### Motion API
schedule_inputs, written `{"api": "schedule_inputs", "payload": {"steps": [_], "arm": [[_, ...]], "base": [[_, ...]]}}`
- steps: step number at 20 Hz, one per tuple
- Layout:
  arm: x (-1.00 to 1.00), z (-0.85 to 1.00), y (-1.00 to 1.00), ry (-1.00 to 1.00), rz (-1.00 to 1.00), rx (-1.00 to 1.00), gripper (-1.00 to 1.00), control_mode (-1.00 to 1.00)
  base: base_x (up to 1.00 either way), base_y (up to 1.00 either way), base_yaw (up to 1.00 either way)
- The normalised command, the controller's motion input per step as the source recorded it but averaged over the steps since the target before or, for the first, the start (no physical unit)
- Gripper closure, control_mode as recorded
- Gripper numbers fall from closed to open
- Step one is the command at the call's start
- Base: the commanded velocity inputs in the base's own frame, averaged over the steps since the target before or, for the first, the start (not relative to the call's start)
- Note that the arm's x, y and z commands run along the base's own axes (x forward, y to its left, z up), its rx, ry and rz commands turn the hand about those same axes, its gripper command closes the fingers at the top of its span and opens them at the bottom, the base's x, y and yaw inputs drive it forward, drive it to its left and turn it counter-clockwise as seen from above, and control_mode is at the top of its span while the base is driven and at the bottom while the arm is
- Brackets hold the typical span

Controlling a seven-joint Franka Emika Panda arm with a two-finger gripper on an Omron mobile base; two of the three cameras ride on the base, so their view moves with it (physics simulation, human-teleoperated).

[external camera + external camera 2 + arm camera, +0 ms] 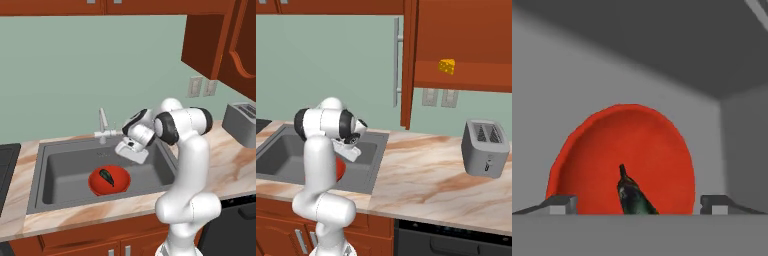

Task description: Pick the eggplant from the cabinet and place it in the bowl. Then pick the bowl and place it in the sink. Then turn on the sink facuet.

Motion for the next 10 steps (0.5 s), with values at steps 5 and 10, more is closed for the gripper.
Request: {"api": "schedule_inputs", "payload": {"steps": [5,10], "arm": [[-0.19,1.00,-0.01,0.17,-0.25,0.38,-1.00,-1.00],[-0.19,0.94,0.05,0.24,-0.47,0.38,-1.00,-1.00]], "base": [[0.00,0.00,0.00],[0.00,0.00,0.00]]}}
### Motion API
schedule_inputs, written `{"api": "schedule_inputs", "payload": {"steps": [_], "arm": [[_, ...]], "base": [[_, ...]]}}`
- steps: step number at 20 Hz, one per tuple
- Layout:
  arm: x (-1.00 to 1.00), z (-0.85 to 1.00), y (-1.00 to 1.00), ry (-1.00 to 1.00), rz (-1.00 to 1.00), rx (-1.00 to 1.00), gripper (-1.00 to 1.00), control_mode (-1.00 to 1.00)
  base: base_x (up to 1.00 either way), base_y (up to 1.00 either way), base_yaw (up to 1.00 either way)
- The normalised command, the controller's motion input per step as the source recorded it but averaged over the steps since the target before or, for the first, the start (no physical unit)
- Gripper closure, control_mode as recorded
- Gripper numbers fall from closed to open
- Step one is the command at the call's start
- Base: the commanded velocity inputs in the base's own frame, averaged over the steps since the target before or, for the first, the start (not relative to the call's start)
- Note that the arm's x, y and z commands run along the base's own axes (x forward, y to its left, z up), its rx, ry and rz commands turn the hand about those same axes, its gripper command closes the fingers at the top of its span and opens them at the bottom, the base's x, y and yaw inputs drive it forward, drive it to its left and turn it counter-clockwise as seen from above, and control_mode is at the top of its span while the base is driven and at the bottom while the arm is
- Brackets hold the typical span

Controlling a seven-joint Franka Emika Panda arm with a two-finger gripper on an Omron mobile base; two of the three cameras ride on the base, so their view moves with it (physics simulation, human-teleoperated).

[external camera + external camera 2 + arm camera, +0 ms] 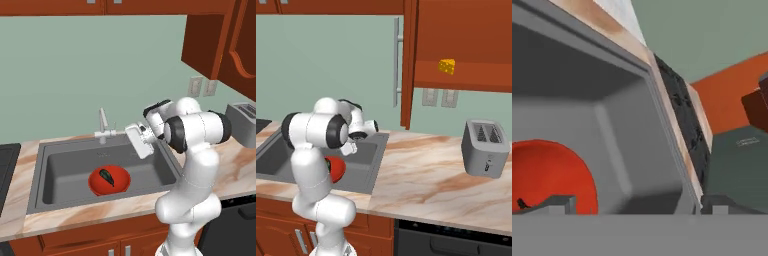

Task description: Pick the eggplant from the cabinet and place it in the bowl. Then pick the bowl and place it in the sink. Then turn on the sink facuet.

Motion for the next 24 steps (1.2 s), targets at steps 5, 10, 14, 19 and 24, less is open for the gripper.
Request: {"api": "schedule_inputs", "payload": {"steps": [5,10,14,19,24], "arm": [[-0.22,0.72,0.16,0.36,-0.59,0.34,-1.00,-1.00],[-0.13,0.84,0.08,0.48,-0.51,0.32,-1.00,-1.00],[0.15,0.23,0.00,0.45,-0.30,0.33,-1.00,-1.00],[0.66,-0.29,0.00,0.27,-0.12,0.35,-1.00,-1.00],[0.26,-0.26,-0.29,0.16,-0.02,0.43,-1.00,-1.00]], "base": [[0.00,0.00,0.00],[0.00,0.00,0.00],[0.00,0.00,0.00],[0.00,0.00,0.00],[0.00,0.00,0.00]]}}
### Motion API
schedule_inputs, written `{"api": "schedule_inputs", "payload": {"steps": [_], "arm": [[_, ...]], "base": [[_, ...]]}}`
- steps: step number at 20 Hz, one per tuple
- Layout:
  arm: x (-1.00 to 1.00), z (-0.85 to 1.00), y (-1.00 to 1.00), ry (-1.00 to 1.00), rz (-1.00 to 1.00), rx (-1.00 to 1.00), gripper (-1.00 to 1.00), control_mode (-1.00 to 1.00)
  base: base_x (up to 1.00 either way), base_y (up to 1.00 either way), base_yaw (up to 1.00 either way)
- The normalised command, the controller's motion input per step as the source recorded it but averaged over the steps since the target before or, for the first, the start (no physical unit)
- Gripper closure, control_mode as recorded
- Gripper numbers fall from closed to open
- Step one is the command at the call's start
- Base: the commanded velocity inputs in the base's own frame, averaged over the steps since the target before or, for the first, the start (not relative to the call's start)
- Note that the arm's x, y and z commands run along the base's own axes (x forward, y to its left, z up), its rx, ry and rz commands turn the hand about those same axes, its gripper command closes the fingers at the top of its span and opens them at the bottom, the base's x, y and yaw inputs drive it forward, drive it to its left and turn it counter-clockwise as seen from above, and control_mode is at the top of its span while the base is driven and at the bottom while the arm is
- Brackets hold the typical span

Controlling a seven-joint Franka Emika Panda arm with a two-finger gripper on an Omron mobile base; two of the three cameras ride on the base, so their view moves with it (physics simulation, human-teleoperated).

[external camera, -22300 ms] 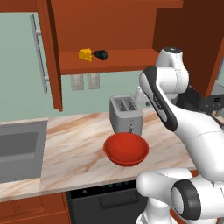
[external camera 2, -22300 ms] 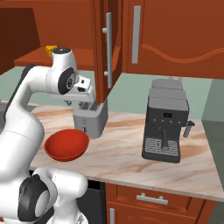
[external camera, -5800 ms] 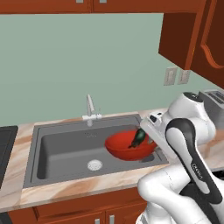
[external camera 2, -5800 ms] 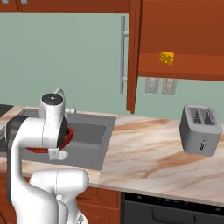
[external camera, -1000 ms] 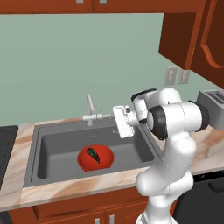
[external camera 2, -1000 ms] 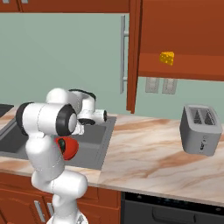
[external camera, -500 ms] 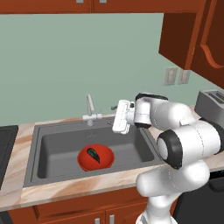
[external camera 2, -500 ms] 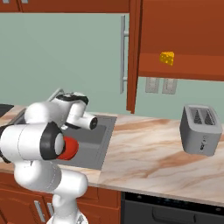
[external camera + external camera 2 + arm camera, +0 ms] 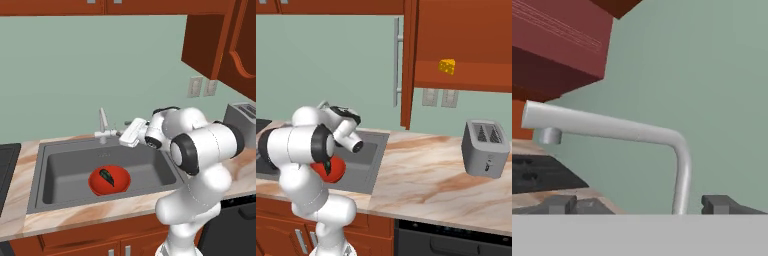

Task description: Pick the eggplant from the cabinet and place it in the bowl. Then pick the bowl and place it in the sink. Then turn on the sink facuet.

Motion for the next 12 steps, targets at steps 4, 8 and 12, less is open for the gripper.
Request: {"api": "schedule_inputs", "payload": {"steps": [4,8,12], "arm": [[0.23,-0.40,-0.27,0.08,0.00,0.31,-1.00,-1.00],[0.54,-0.21,0.00,0.03,-0.01,0.07,-1.00,-1.00],[0.68,-0.02,0.00,0.14,0.00,0.05,-1.00,-1.00]], "base": [[0.00,0.00,0.00],[0.00,0.00,0.00],[0.00,0.00,0.00]]}}
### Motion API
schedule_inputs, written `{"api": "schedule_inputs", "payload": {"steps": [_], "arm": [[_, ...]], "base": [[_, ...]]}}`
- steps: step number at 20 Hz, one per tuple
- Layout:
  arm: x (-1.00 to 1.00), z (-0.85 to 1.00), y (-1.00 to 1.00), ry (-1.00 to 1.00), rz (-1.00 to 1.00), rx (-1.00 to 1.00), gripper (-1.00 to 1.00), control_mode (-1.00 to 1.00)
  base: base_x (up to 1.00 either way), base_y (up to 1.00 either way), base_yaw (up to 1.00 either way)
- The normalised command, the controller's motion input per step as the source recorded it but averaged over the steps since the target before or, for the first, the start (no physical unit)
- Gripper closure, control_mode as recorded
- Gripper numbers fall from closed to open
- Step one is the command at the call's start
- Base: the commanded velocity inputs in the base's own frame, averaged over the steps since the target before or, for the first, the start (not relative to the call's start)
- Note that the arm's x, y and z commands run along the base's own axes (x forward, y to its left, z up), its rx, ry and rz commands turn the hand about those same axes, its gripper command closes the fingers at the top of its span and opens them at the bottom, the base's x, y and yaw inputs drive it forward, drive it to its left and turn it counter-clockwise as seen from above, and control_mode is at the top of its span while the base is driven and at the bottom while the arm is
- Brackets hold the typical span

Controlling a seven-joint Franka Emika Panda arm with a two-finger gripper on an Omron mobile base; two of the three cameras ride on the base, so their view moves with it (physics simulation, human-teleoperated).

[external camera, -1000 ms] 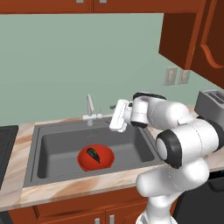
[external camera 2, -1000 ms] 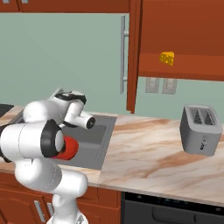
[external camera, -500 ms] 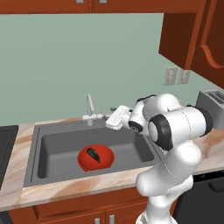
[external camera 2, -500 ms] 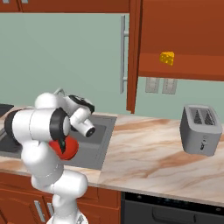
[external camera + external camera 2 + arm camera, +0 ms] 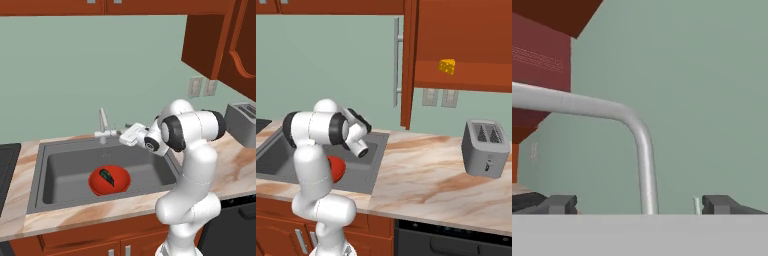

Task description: Pick the eggplant from the cabinet and place it in the bowl. Then pick the bowl and place it in the sink. Then turn on the sink facuet.

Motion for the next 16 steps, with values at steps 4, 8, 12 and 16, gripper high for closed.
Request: {"api": "schedule_inputs", "payload": {"steps": [4,8,12,16], "arm": [[0.65,-0.01,0.01,0.14,-0.02,0.01,-1.00,-1.00],[0.65,0.00,0.09,0.11,-0.05,0.00,-1.00,-1.00],[0.59,-0.09,0.28,0.08,-0.03,-0.07,-1.00,-1.00],[0.39,-0.23,0.27,0.05,-0.03,-0.06,-1.00,-1.00]], "base": [[0.00,0.00,0.00],[0.00,0.00,0.00],[0.00,0.00,0.00],[0.00,0.00,0.00]]}}
